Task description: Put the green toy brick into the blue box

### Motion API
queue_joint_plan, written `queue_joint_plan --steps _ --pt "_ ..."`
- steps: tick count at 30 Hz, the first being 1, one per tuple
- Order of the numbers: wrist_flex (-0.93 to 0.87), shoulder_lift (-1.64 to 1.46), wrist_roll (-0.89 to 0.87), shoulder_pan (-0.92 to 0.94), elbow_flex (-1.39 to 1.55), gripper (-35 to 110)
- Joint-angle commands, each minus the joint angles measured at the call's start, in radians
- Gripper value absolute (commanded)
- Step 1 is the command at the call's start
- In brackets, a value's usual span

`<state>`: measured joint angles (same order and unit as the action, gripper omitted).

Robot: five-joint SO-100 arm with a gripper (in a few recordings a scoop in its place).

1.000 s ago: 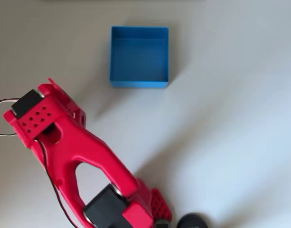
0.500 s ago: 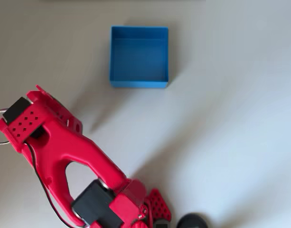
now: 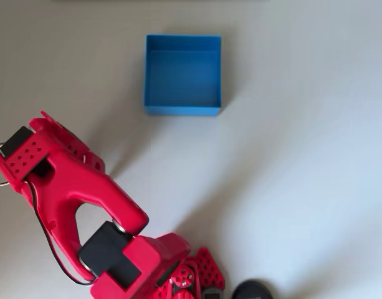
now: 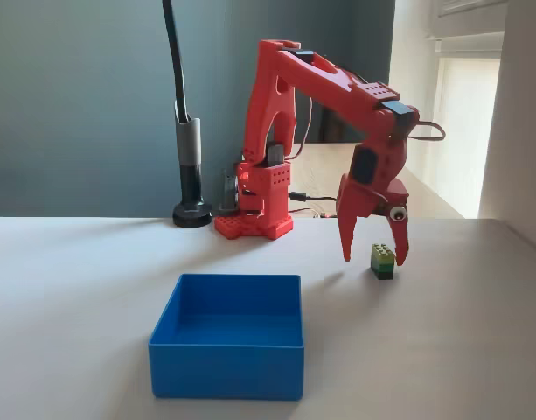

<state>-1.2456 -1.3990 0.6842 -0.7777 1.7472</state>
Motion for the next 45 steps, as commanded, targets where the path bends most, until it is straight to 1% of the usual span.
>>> queue_joint_plan --steps 1,7,12,28,40,45 --pt "0.009 -0.014 0.017 -0.009 -0.061 32" --pt "0.052 -0.012 0.015 -0.020 -0.051 28" --pt "0.075 -0.012 0.000 -0.034 -0.029 19" --pt "0.075 -0.012 -0.094 -0.055 -0.063 0" --pt "0.032 -0.014 -0.206 -0.080 -0.230 0" --pt "0.029 -0.021 -0.221 -0.081 -0.284 0"
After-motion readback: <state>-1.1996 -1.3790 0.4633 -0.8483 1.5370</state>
